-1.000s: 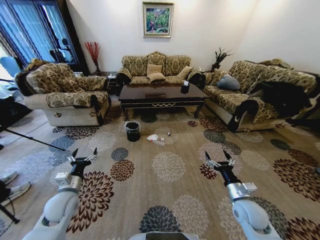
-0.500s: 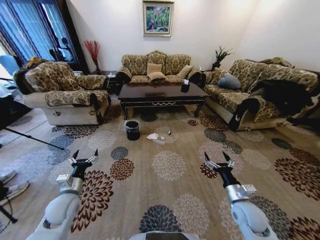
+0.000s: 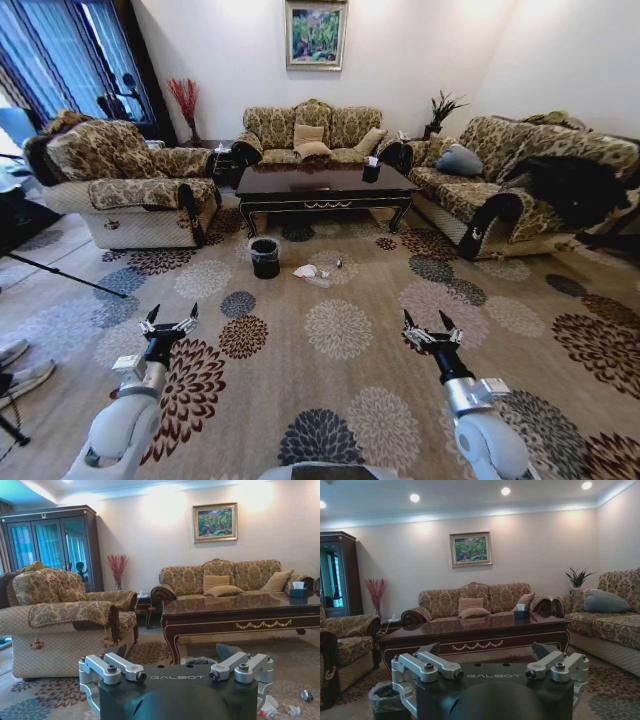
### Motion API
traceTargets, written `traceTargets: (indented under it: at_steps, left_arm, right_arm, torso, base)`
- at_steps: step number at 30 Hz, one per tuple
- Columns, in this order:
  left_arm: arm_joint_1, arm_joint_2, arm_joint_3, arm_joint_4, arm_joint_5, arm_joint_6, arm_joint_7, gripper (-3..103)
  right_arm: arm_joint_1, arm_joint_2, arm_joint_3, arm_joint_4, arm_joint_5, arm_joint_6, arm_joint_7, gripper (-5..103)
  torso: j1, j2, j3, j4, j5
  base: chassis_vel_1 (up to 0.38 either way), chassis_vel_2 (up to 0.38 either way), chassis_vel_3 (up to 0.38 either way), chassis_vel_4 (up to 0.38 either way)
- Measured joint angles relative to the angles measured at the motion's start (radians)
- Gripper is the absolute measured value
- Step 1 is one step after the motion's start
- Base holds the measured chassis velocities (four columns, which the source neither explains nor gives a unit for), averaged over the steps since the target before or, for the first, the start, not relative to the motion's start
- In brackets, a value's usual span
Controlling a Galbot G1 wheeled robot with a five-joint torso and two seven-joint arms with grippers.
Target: Move to the front of the table and pick up the trash from the floor, then place it into the trash bin.
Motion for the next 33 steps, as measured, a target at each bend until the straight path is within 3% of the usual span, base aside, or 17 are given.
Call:
traceTargets:
  at_steps: [33]
  left_arm:
    - [-0.007, -0.009, -0.001, 0.016, 0.006, -0.002, -0.008, 100]
  right_arm:
    - [0.031, -0.031, 0.006, -0.052, -0.039, 0.008, -0.002, 100]
  torso:
    - [-0.061, -0.143, -0.083, -0.0001, 0.0]
  base:
    - [0.0, 0.0, 0.0, 0.0]
